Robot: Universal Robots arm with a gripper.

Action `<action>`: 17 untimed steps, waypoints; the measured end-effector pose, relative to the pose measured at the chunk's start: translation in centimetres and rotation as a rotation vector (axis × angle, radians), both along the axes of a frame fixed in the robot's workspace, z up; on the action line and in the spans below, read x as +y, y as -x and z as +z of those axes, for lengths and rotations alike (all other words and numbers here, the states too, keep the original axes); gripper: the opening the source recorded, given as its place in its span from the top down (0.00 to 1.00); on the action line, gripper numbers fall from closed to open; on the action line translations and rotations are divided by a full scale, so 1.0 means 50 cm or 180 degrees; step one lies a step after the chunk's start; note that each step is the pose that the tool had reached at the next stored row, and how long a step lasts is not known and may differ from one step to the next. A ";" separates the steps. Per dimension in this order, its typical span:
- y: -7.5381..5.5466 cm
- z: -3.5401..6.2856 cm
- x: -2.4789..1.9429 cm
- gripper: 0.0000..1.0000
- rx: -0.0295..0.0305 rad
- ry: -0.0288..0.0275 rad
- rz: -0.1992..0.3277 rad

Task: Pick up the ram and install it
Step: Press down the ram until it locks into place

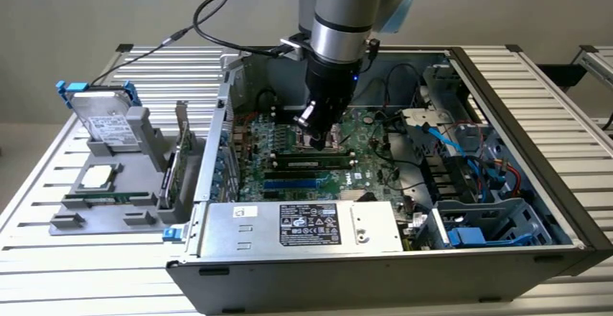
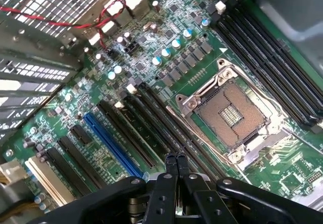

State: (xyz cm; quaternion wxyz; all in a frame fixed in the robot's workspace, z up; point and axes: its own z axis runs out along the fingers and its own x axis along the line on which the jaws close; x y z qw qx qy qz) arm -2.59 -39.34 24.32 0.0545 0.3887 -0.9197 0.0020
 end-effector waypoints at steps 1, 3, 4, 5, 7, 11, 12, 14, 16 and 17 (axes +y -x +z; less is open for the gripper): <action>0.000 0.000 0.0000 0.90 0.0000 0.0000 -0.0050; 0.000 -0.001 0.0000 0.90 -0.0001 0.0000 -0.0154; 0.000 -0.001 0.0000 0.90 -0.0002 0.0000 -0.0202; 0.000 -0.002 0.0000 0.90 -0.0002 0.0000 -0.0254; 0.000 -0.002 -0.0001 0.90 -0.0003 0.0001 -0.0356; 0.000 -0.002 0.0000 0.90 -0.0015 -0.0001 -0.0522; 0.000 -0.002 0.0000 0.90 -0.0018 -0.0001 -0.0563; 0.000 -0.003 0.0000 0.90 -0.0022 -0.0001 -0.0645; 0.000 -0.003 0.0001 0.90 -0.0025 0.0002 -0.0725; 0.000 -0.003 0.0001 0.90 -0.0025 0.0005 -0.0761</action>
